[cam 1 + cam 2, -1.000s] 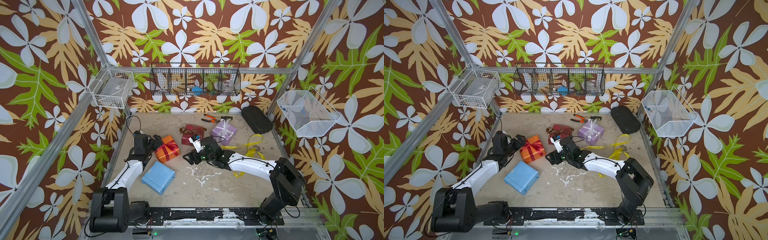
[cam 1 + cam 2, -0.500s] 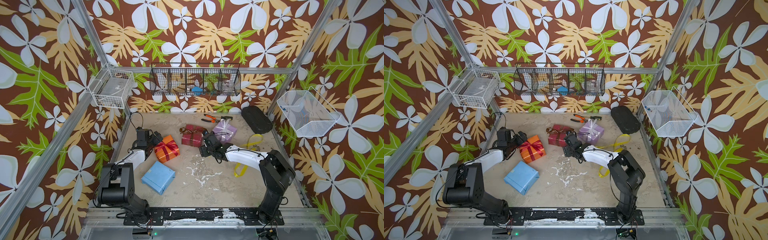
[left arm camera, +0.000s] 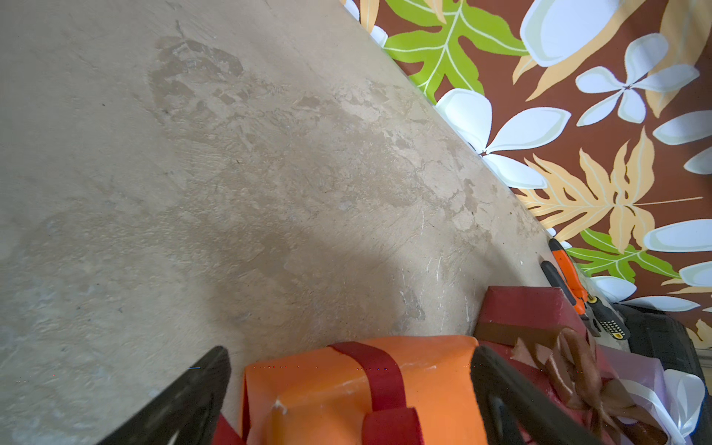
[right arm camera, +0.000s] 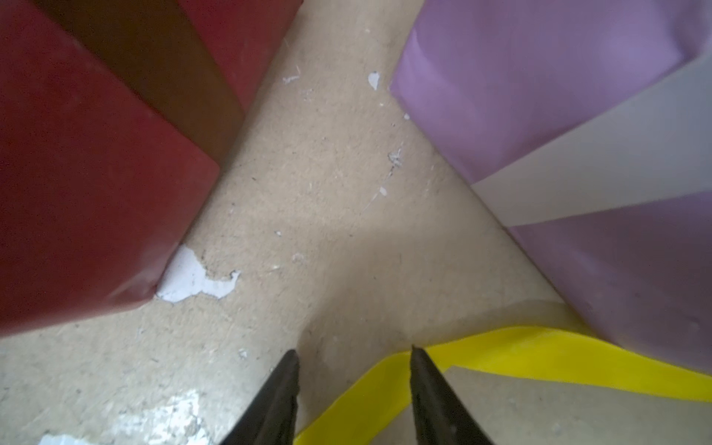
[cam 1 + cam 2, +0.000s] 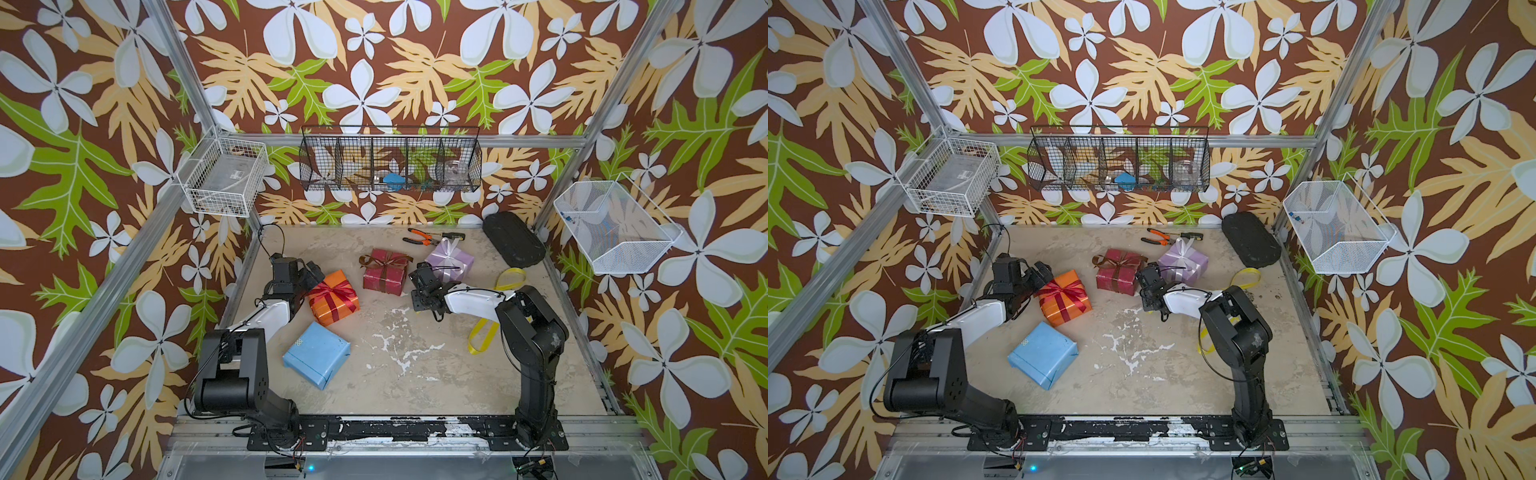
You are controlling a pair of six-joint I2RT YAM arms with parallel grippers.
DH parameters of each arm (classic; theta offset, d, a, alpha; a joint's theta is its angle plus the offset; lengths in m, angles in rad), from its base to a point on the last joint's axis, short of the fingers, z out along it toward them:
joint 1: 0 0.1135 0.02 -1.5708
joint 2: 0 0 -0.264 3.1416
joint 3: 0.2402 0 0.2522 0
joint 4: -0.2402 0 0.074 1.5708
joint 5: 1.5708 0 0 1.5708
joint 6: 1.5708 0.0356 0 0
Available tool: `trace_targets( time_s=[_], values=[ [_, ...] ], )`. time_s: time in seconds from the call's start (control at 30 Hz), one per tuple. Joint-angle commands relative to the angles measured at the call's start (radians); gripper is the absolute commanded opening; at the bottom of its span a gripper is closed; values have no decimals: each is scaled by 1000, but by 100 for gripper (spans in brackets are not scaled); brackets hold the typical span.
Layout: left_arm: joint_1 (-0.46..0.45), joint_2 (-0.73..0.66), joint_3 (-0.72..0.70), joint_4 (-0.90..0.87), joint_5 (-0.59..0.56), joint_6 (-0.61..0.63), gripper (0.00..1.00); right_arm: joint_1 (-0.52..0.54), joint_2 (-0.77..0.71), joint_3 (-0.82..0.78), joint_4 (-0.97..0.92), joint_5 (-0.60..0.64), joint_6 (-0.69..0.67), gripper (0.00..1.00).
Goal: Untie the ribbon bows on the gift boxes
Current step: Adjust the ribbon at the center of the board, then move the gift box to the center of the board.
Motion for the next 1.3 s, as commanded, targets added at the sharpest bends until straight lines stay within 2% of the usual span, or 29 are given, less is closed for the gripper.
trace_targets(
  time_s=[0.0,0.07,0.1,0.37,0.5,0.57,0.6,0.63,0.67,0.73,0.77,0.97,1.27],
  values=[
    [2,-8,-2,4,-6,7,100,-23,-7,-38,-24,8,31,23],
    [1,-9,-4,3,-7,6,100,-53,-25,-73,-20,10,32,5],
    [2,-9,-5,4,-7,5,100,-74,-42,-97,-15,14,32,0],
    [1,-2,-16,13,10,-12,100,-327,-228,-297,69,-22,51,0],
    [2,7,-26,21,35,-23,100,-475,-272,-342,95,-89,47,0],
    [1,14,-31,27,53,-27,100,-497,-291,-339,85,-106,27,1],
    [1,19,-34,31,64,-30,100,-495,-305,-330,72,-105,12,11],
    [1,25,-37,39,78,-33,99,-496,-320,-325,66,-123,7,26],
    [0,32,-38,47,103,-36,99,-496,-345,-322,64,-151,2,49],
    [-5,48,-40,54,147,-42,97,-485,-401,-325,70,-191,2,88],
    [-11,54,-44,62,168,-46,96,-474,-431,-328,75,-201,1,100],
    [-84,36,-102,118,186,-78,95,-409,-550,-324,87,-294,-16,100],
    [-207,43,-125,173,259,-88,90,-306,-588,-362,114,-372,-10,100]
  ],
)
